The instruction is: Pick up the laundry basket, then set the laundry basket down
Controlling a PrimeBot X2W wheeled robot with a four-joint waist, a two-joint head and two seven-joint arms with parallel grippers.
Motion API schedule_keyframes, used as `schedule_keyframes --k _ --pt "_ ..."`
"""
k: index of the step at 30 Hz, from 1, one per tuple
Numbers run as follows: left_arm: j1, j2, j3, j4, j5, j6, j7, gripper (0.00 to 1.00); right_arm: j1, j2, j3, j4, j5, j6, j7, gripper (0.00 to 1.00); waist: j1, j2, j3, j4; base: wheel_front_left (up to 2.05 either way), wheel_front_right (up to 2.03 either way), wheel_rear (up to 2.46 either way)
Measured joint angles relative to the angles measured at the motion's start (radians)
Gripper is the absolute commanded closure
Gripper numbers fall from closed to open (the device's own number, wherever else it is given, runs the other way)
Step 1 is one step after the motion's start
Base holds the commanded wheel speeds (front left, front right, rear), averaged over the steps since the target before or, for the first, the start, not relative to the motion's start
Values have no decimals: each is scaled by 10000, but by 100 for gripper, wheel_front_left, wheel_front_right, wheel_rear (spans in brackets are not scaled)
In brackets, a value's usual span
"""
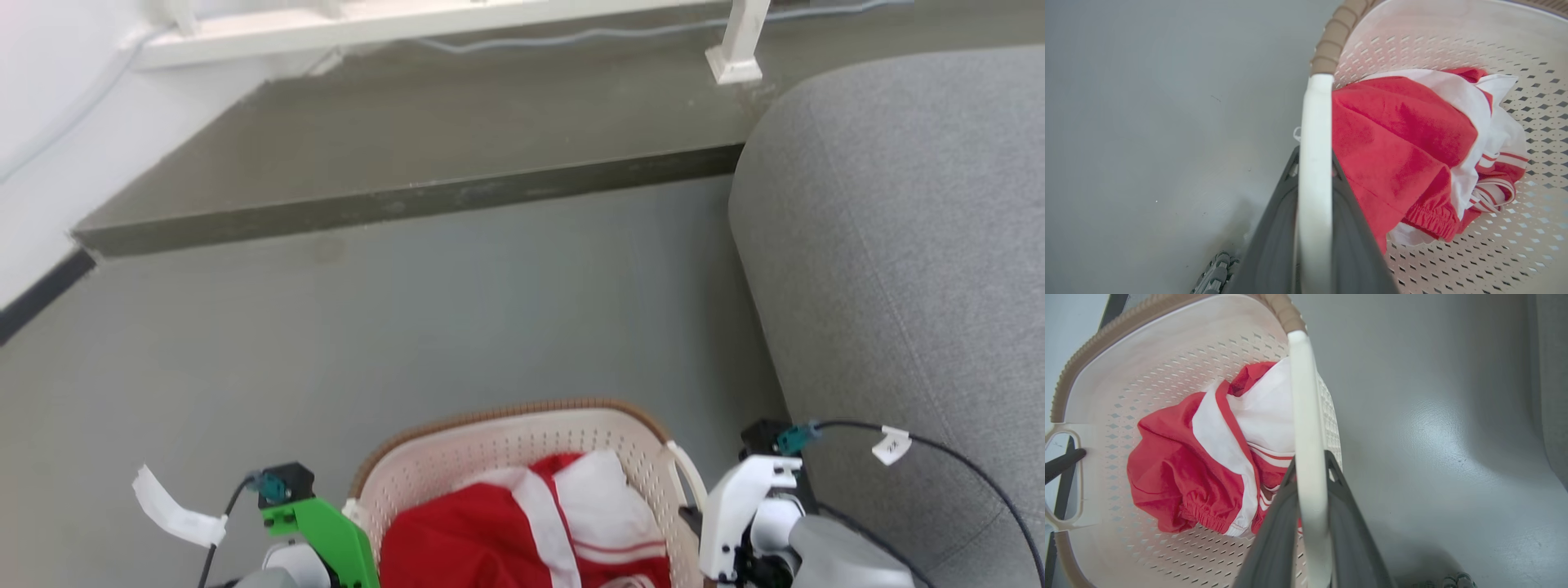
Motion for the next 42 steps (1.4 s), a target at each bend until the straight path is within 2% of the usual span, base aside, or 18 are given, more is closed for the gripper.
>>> schedule_keyframes --k 19,42 --pt "832 4 -357 2 -353 0 447 100 973 4 180 17 288 52 263 100 0 0 -1122 12 0 0 0" --pt "954 35 -543 -161 -658 4 483 100 1123 -12 322 0 545 29 311 100 0 0 -1268 -93 0 0 0"
